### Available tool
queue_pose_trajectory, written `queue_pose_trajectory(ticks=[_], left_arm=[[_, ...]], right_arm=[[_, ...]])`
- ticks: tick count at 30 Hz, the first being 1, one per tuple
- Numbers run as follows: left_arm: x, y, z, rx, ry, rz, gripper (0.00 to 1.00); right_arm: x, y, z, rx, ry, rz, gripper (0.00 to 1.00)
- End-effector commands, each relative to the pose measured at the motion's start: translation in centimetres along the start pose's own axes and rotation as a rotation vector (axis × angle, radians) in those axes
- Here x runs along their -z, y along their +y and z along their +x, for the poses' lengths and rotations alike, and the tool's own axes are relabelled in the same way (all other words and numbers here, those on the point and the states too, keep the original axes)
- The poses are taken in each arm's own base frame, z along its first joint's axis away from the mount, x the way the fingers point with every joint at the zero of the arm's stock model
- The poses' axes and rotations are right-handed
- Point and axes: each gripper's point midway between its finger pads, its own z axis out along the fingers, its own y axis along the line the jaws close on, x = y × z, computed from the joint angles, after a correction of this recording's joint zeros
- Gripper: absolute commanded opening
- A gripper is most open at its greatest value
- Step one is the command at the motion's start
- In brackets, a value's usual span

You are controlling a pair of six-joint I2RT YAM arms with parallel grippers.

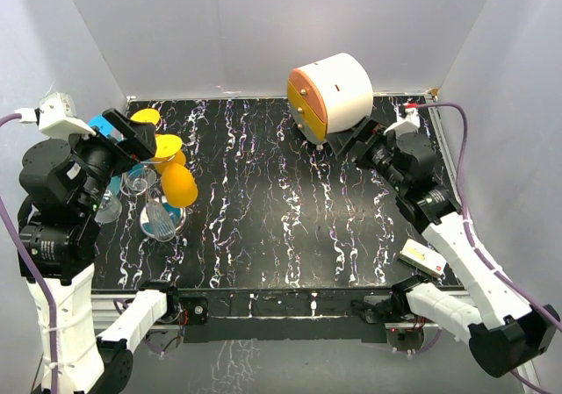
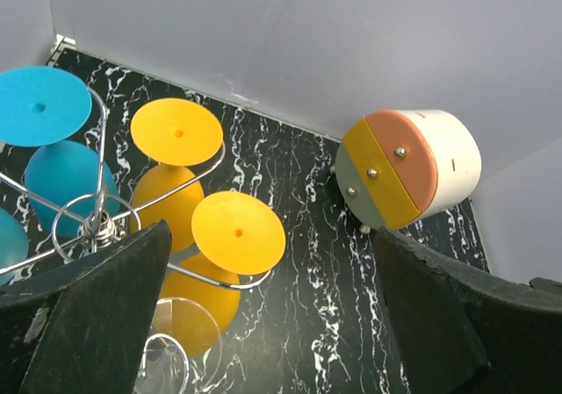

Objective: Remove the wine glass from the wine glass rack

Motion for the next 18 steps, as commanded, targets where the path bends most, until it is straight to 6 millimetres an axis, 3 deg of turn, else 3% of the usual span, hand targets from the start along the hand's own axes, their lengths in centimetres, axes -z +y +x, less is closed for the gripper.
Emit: queue_pose_trajectory(ticks=[1,9,15,18], left_arm=[[1.4,0.2,0.8,0.004,0.049,-0.007,0.99],[2.2,0.1,2.5,0.037,0.113,0.003,0.99],[2.3,0.5,3.8,0.036,0.163,-0.004,0.99],[2.4,1.0,4.2,0.018,0.185,-0.034,0.99]], right_arm=[[-0.3,6.0,-0.5,-0.141,0.046,-0.280,0.98],[-2.1,9.6,1.9,-0.387,0.230,-0.438,0.94],[-2.8,16.4,5.2,-0.460,0.351,-0.547,0.94],[-3.1,20.1,8.0,-0.471,0.412,-0.578,0.92]])
